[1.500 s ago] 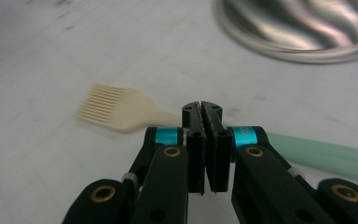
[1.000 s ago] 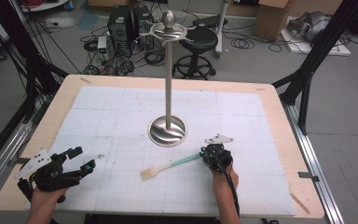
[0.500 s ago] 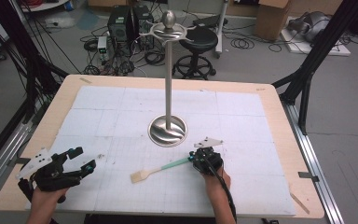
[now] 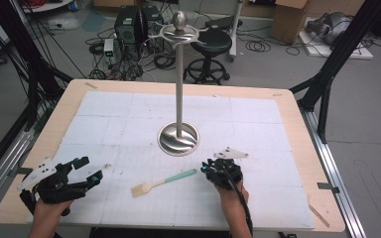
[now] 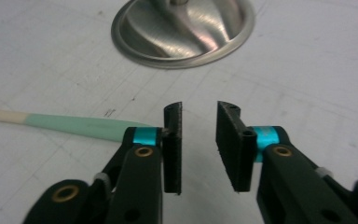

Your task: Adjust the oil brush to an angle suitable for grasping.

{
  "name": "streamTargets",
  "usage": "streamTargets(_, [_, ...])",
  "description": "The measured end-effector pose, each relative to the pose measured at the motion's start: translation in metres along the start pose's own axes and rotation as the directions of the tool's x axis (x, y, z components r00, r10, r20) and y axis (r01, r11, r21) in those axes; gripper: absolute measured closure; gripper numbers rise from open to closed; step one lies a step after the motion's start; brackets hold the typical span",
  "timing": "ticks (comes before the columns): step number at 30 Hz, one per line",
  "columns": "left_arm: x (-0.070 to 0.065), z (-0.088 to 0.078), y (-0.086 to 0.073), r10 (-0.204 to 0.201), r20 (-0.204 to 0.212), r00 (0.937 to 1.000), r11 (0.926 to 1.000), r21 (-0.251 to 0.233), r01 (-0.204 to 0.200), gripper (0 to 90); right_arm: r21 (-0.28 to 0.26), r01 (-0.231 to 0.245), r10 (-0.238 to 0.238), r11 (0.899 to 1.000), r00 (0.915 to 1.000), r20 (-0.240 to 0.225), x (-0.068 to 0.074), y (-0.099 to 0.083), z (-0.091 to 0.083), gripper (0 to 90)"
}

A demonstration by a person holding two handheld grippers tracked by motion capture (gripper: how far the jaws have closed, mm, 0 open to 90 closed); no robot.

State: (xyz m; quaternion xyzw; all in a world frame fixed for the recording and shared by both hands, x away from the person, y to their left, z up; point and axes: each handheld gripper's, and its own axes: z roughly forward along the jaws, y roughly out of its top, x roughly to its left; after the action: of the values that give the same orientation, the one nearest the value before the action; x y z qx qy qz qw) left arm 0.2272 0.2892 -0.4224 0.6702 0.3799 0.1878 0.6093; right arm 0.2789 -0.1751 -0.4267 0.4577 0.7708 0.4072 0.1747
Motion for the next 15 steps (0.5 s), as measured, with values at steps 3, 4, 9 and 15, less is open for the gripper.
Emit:
streamTargets(3, [-0.001,0.001,0.0,0.003,0.007,1.0,1.0,0.003,-0.003,21.1,-0.076,-0.034,0.035,0.997,0.9992,0.016,-0.008,-0.005,-0.023,50.9])
streamTargets(4, [-0.002,0.001,-0.001,0.004,0.011,0.9999,1.0,0.007,-0.005,21.3,-0.094,-0.039,0.041,0.995,0.9989,0.023,-0.01,-0.007,-0.028,47.2])
streamTargets(9, [-0.005,0.003,-0.001,0.006,0.023,0.9997,1.0,0.005,-0.006,21.3,-0.174,-0.036,0.048,0.984,0.9968,0.064,-0.02,-0.019,-0.066,29.0])
streamTargets(15, [-0.011,0.003,0.001,0.015,0.039,0.9991,0.9998,-0.012,-0.015,20.8,-0.245,-0.02,0.052,0.969,0.9908,0.125,-0.037,-0.034,-0.104,17.4])
